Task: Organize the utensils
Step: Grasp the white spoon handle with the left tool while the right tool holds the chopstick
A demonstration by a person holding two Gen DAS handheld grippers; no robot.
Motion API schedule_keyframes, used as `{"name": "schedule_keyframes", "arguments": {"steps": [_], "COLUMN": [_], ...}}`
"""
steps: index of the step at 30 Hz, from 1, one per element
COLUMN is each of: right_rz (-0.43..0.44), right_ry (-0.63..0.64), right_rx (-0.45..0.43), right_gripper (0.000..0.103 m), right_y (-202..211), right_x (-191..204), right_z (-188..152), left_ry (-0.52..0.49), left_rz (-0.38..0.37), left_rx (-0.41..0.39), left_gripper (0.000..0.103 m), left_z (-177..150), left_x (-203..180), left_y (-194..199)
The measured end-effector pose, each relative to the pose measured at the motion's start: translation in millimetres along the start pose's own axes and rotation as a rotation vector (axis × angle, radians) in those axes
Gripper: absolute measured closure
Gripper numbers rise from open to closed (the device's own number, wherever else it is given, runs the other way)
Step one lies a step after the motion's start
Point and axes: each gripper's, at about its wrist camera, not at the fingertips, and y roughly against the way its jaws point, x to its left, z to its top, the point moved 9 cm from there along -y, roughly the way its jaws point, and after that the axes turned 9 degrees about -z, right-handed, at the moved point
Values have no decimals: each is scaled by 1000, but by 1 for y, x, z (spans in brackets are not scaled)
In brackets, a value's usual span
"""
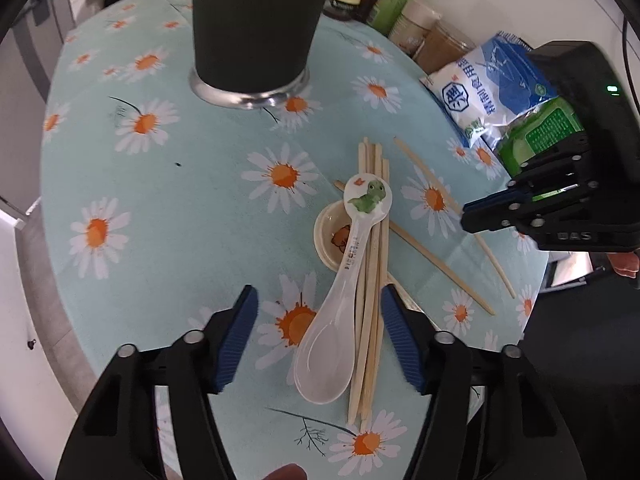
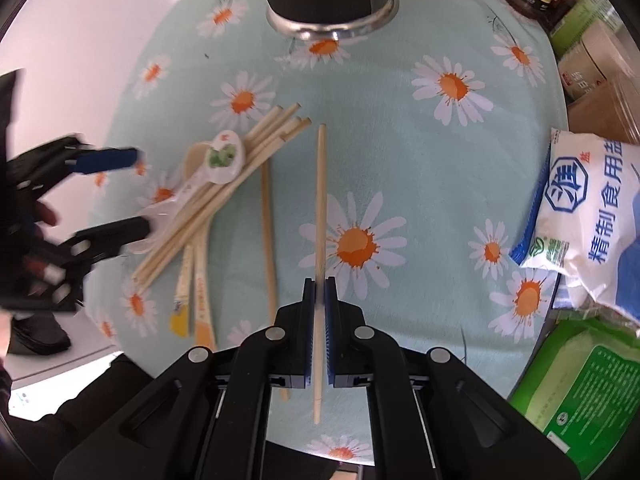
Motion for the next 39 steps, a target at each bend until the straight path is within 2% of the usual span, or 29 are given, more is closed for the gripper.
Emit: {"name": "schedule_keyframes", "arguments": {"steps": [1, 5, 8, 12, 14, 19, 28, 39], "right_rz": [6, 47, 60, 73, 73, 70, 78, 92], "right_ry": [-3, -32, -52, -81, -93, -118, -111, -90], "right_rx": [-9, -39, -45, -51, -53, -67, -75, -88], "right_gripper": [97, 97, 97, 97, 97, 97, 97, 97], "right_y": [7, 19, 22, 19, 19, 26, 27, 29], "right_x": [-2, -4, -8, -6, -7, -15, -8, 2], "right_z": [-1, -8, -17, -26, -32, -37, -31, -16], "left_ry": [-7, -19, -24, -37, -56, -118, -202, -189], "left_rz": [-12, -46, -104, -145, -167, -165, -114, -80], "left_rx": [20, 75, 112, 134, 147, 177, 186, 133], "left_gripper": [56, 69, 74, 75, 85, 94, 98, 101], "left_z": [1, 3, 3, 6, 7, 7, 8, 16], "left_x": [0, 2, 0, -2, -6, -14, -19, -13], "left_y": [-3, -12, -17, -20, -21, -23, -22, -13]}}
